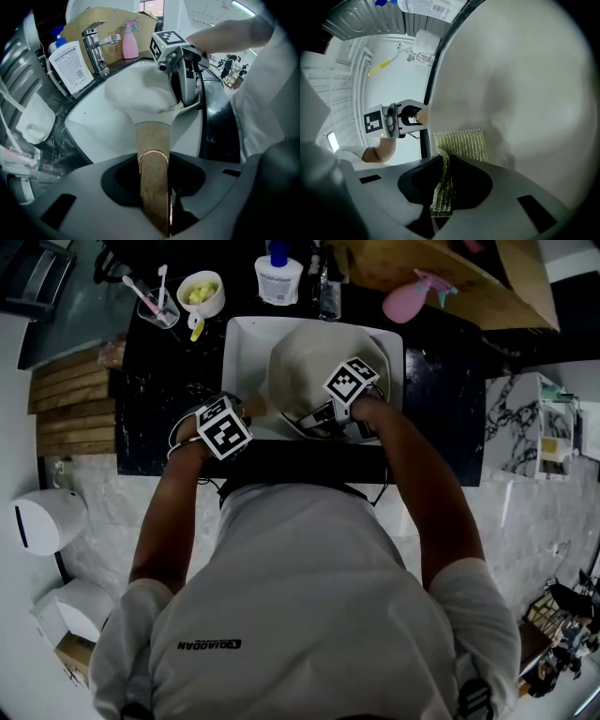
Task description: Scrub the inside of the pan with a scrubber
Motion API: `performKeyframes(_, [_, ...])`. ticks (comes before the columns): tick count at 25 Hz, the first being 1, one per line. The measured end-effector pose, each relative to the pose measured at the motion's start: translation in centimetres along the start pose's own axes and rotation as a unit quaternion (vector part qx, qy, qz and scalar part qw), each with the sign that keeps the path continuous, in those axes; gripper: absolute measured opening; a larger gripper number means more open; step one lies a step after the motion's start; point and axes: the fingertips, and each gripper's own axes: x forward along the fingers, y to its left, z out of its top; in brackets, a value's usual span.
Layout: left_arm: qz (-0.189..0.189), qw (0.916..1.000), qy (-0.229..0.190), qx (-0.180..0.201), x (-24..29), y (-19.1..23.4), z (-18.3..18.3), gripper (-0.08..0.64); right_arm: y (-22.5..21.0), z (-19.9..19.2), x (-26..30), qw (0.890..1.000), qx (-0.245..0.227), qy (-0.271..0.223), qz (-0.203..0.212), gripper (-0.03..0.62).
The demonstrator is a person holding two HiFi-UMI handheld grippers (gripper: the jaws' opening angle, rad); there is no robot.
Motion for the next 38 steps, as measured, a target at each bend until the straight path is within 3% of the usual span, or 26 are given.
performKeyframes(15, [0.001, 1.0, 0.0, 0.001, 0.0, -0.1, 0.1, 0.144, -0.9, -3.7, -2.2, 0.993, -0.014, 0.11, -0.027, 0.071])
performKeyframes(25, [-0.001, 1.0, -0.001, 0.0, 0.0, -0.1, 0.1, 0.144, -1.8, -5.4, -3.6, 0.981, -0.035, 0.181, -0.067, 0.071])
performKeyframes(30, [-0.002, 1.0, -0.002, 0.0, 0.0, -0.1, 0.1, 0.144, -1.5, -5.3, -3.8, 0.98, -0.062, 0.172, -0.079, 0.071])
performKeyframes(33, [-0.002, 1.0, -0.002, 0.0, -0.1, -0.1, 0.1, 0.144, -0.1, -4.1, -4.3, 0.981, -0.115, 0.134, -0.081, 0.071])
performKeyframes(35, [-0.002, 1.0, -0.002, 0.0, -0.1, 0.0, 0.1, 0.144, 0.2, -2.9, -5.1, 0.971, -0.18, 0.108, -0.114, 0.071])
performKeyframes(36, [-0.002, 1.0, -0.002, 0.0, 0.0, -0.1, 0.1, 0.144, 0.0, -2.3, -5.7, 0.961, -0.216, 0.098, -0.143, 0.071])
performKeyframes(38, [-0.003, 1.0, -0.001, 0.0, 0.0, -0.1, 0.1, 0.144, -1.3, -0.8, -7.3, 0.929, -0.282, 0.081, -0.228, 0.071])
